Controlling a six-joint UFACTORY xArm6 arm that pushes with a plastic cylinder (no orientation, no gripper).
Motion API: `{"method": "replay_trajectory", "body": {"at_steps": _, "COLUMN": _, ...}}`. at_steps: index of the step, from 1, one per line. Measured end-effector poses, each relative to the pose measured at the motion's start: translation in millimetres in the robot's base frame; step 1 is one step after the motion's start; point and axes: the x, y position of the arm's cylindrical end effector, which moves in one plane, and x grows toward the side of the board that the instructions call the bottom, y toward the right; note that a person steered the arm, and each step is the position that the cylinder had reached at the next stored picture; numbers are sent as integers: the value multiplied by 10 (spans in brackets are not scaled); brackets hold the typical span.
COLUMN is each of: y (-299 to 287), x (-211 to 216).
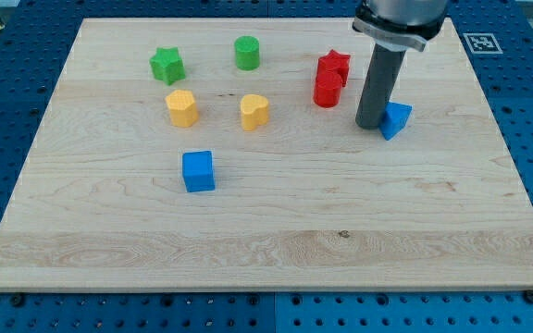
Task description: Slightly push the blue triangle to the down
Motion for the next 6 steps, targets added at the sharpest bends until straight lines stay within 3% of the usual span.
{"method": "replay_trajectory", "body": {"at_steps": 6, "y": 1079, "x": -325}}
